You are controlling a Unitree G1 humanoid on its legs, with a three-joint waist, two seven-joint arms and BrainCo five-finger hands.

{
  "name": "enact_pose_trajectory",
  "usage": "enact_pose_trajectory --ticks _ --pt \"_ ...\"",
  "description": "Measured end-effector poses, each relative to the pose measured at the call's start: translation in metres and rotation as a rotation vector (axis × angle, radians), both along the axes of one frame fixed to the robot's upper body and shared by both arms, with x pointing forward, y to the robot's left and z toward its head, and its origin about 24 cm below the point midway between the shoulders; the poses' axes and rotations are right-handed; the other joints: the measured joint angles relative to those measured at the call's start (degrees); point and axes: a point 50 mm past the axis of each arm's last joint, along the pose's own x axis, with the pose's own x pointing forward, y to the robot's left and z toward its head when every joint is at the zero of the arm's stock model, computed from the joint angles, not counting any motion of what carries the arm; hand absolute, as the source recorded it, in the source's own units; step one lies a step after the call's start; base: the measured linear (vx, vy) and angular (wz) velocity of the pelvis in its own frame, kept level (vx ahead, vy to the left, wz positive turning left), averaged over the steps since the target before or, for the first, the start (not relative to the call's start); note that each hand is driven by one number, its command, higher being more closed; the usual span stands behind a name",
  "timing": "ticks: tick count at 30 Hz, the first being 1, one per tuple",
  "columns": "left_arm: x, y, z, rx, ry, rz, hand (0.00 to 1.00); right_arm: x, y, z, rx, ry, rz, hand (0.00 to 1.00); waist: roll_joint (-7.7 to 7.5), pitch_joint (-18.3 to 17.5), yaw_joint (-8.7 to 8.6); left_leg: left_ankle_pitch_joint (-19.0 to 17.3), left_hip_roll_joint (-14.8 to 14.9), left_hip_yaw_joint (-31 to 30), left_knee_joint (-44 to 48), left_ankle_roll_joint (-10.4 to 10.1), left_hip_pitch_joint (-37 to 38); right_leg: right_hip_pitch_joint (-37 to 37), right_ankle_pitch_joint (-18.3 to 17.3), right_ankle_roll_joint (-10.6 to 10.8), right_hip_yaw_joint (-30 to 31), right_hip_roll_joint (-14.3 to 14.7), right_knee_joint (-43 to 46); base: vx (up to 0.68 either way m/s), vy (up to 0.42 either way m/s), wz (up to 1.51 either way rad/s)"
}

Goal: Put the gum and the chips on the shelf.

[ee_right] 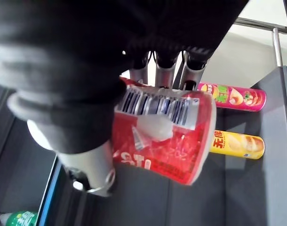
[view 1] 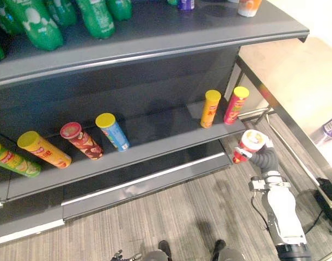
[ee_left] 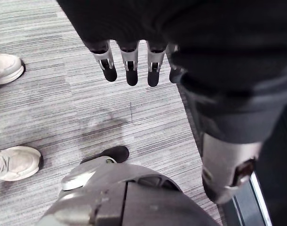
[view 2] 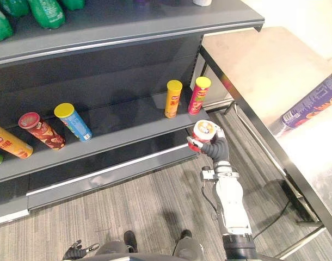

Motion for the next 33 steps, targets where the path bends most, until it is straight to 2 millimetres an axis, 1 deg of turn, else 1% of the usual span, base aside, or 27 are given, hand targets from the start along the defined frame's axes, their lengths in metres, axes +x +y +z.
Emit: enact_pose_trajectory --ticks 1,2,4,6,9,11,15,18,22,24,25,26,27,28,30,33 --pt "0.0 0.0 0.0 -0.002 0.0 0.005 0.0 0.0 0.0 0.0 0.0 0.0 0.001 1.0 0.1 0.0 0.0 0.4 0.3 -0.5 -0.3 -0.4 0.2 0.8 0.1 0.1 -0.5 0.5 -1.1 0.07 -0.171 0.23" --pt "-0.001 -0.001 0.0 -0.004 0.0 0.012 0.0 0.0 0.001 0.0 0.0 -0.001 0.006 1.0 0.11 -0.1 0.31 1.3 1.1 -1.0 -1.7 -1.4 1.0 2.7 0.5 0.8 -1.1 1.6 -3.7 0.05 -0.143 0.16" --pt "-0.001 -0.002 -0.001 -0.01 -0.001 0.014 0.0 0.001 0.004 0.0 0.001 -0.001 0.021 1.0 0.02 -0.1 0.8 2.0 2.0 -1.1 -3.1 -2.3 1.7 3.7 0.5 0.8 -1.6 3.1 -5.6 0.02 -0.131 0.08" --pt "-0.001 -0.008 -0.002 -0.031 -0.002 0.019 0.0 0.001 0.007 0.0 0.009 0.001 0.044 1.0 0.2 -0.3 0.7 4.3 2.5 -2.3 -5.6 -3.3 1.9 4.2 0.5 0.8 -2.6 4.4 -7.4 -0.05 -0.148 0.16" --pt "-0.002 -0.012 -0.003 -0.043 0.002 0.031 0.0 0.001 0.009 -0.001 0.033 0.006 0.071 1.0 0.94 -0.8 0.63 6.0 2.8 -2.5 -8.4 -3.7 2.6 4.3 0.5 0.8 -3.0 5.6 -8.1 -0.09 -0.083 0.07" --pt "-0.002 -0.013 -0.003 -0.046 0.0 0.03 0.0 0.001 0.009 -0.001 0.038 0.005 0.071 1.0 0.98 -1.0 0.62 6.6 2.8 -2.5 -8.9 -3.7 2.9 4.5 0.6 0.7 -3.0 5.6 -8.4 -0.08 -0.03 0.03" --pt "-0.006 -0.013 -0.004 -0.046 0.007 0.032 0.0 0.001 0.01 0.0 0.041 0.001 0.068 1.0 0.7 -1.7 0.66 6.8 2.6 -2.5 -9.4 -3.5 3.6 5.2 0.7 0.7 -2.8 5.3 -8.6 -0.09 0.009 0.01" --pt "-0.008 -0.012 -0.004 -0.043 0.013 0.035 0.0 0.004 0.012 0.009 0.046 -0.036 0.062 1.0 0.32 -2.4 0.72 6.8 2.4 -2.4 -9.5 -3.3 3.5 5.2 1.1 0.9 -2.4 5.2 -9.4 -0.05 0.016 -0.04" --pt "-0.01 -0.011 -0.004 -0.041 0.019 0.042 0.0 0.012 0.012 0.031 0.02 -0.12 0.068 1.0 0.36 -2.5 0.73 7.0 2.2 -2.5 -9.5 -3.1 3.5 5.1 1.9 0.7 -2.1 5.1 -9.6 -0.01 0.006 -0.02" --pt "-0.009 -0.011 -0.004 -0.041 0.019 0.041 0.0 0.022 0.009 0.051 -0.023 -0.18 0.072 1.0 0.33 -2.6 0.73 7.0 2.1 -2.5 -9.5 -3.0 3.4 5.2 2.3 0.7 -2.0 5.2 -9.8 0.0 0.0 0.0" --pt "-0.009 -0.011 -0.004 -0.041 0.019 0.04 0.0 0.024 0.009 0.057 -0.031 -0.2 0.071 1.0 0.31 -2.6 0.74 7.1 2.1 -2.5 -9.5 -3.0 3.4 5.2 2.4 0.5 -2.0 5.2 -9.9 0.0 0.0 0.0" --pt "-0.01 -0.011 -0.004 -0.041 0.021 0.04 0.0 0.029 0.009 0.07 -0.039 -0.245 0.068 1.0 0.25 -2.7 0.77 7.1 2.2 -2.5 -9.5 -3.0 3.3 5.3 2.6 0.4 -2.0 5.4 -10.4 0.0 0.0 0.0" --pt "-0.01 -0.011 -0.004 -0.042 0.023 0.041 0.0 0.035 0.011 0.084 -0.033 -0.293 0.063 1.0 0.23 -2.7 0.78 7.1 2.2 -2.5 -9.4 -3.0 3.3 5.3 2.8 0.3 -2.0 5.5 -10.5 0.0 0.0 0.0" --pt "-0.01 -0.011 -0.004 -0.042 0.023 0.041 0.0 0.038 0.011 0.09 -0.026 -0.314 0.062 1.0 0.2 -2.7 0.78 7.1 2.2 -2.5 -9.4 -3.0 3.3 5.3 2.8 0.3 -2.0 5.5 -10.5 0.0 0.0 0.0" --pt "-0.011 -0.011 -0.004 -0.042 0.024 0.041 0.0 0.047 0.011 0.111 -0.016 -0.372 0.063 1.0 0.01 -3.0 0.98 7.2 2.2 -2.6 -9.2 -3.0 3.2 5.4 2.8 0.2 -2.1 5.5 -10.5 0.0 0.0 0.0" --pt "-0.011 -0.01 -0.004 -0.038 0.026 0.042 0.0 0.057 0.01 0.124 -0.017 -0.393 0.054 1.0 -0.5 -3.5 1.56 7.2 2.2 -2.7 -9.2 -3.0 3.3 5.5 2.8 0.2 -2.1 5.6 -10.6 0.0 0.0 0.0"
